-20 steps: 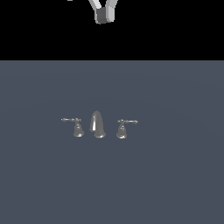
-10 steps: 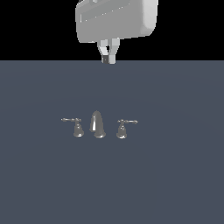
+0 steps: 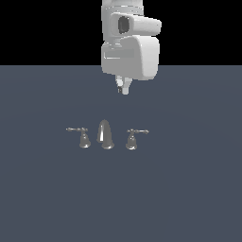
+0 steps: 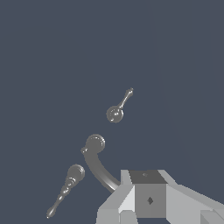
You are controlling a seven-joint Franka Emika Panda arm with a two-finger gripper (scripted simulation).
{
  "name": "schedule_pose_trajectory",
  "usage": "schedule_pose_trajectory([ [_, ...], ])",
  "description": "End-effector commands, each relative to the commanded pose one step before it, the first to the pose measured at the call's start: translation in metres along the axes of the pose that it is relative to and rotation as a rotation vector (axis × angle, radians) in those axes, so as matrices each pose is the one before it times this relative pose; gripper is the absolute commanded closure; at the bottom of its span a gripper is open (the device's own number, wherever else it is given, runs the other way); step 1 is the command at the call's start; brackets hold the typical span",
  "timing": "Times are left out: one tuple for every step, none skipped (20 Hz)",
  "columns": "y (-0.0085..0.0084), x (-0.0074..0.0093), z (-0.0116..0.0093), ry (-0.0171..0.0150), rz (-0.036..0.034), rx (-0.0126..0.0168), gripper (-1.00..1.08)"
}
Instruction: Turn on the faucet by rotating a designated handle.
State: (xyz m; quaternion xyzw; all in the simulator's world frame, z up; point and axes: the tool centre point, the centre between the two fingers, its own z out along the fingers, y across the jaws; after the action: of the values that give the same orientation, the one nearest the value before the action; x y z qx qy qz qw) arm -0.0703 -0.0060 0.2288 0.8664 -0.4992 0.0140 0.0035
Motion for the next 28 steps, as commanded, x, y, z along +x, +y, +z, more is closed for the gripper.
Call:
schedule_pose_trajectory([
  [-0.00586,0.00873,0.0165,-0.00263,0.05993,-0.0008,1.08],
  [-0.00231,0.00351,0.00651,-0.00106,0.02356,-0.00066,1.08],
  [-0.00232,0.00355,0.00655,-0.00103,0.02371,-0.0007,1.08],
  [-0.00233,0.00359,0.00661,-0.001,0.02392,-0.00073,1.08],
  [-0.00235,0.00366,0.00668,-0.00098,0.02421,-0.00077,1.08],
  [-0.00238,0.00372,0.00677,-0.00095,0.02454,-0.00081,1.08],
  [-0.00242,0.0038,0.00687,-0.00093,0.02496,-0.00084,1.08],
  [-0.00246,0.0039,0.007,-0.00091,0.02545,-0.00088,1.08],
  [-0.00249,0.00396,0.00708,-0.00089,0.02578,-0.00091,1.08],
  [-0.00244,0.00389,0.0069,-0.00084,0.0252,-0.00089,1.08],
  [-0.00238,0.0038,0.0067,-0.00081,0.0245,-0.00086,1.08],
  [-0.00231,0.00369,0.00648,-0.00078,0.02377,-0.00083,1.08],
  [-0.00224,0.00359,0.00625,-0.00074,0.02299,-0.0008,1.08],
  [-0.00216,0.00346,0.006,-0.00071,0.02213,-0.00076,1.08],
  [-0.00209,0.00333,0.00575,-0.00069,0.02125,-0.00071,1.08],
  [-0.00201,0.0032,0.00549,-0.0007,0.02039,-0.00066,1.08],
  [-0.00193,0.00305,0.0052,-0.00072,0.01944,-0.0006,1.08],
  [-0.00184,0.0029,0.0049,-0.00074,0.01842,-0.00054,1.08],
  [-0.00173,0.00272,0.00458,-0.00072,0.01727,-0.00049,1.08],
  [-0.00161,0.00252,0.00422,-0.00069,0.016,-0.00044,1.08],
  [-0.00148,0.0023,0.00386,-0.00066,0.01463,-0.00039,1.08],
  [-0.00135,0.00209,0.00347,-0.00063,0.01325,-0.00034,1.08],
  [-0.00121,0.00186,0.00307,-0.00061,0.0118,-0.00029,1.08],
  [-0.00107,0.00162,0.00267,-0.00061,0.01034,-0.00023,1.08],
  [-0.00093,0.0014,0.00226,-0.0006,0.0089,-0.00018,1.08],
  [-0.00079,0.00114,0.00186,-0.00059,0.00741,-0.00013,1.08],
  [-0.00065,0.00095,0.00147,-0.00058,0.00603,-0.00008,1.08],
  [-0.00051,0.00069,0.00109,-0.00053,0.00455,-0.00004,1.08],
])
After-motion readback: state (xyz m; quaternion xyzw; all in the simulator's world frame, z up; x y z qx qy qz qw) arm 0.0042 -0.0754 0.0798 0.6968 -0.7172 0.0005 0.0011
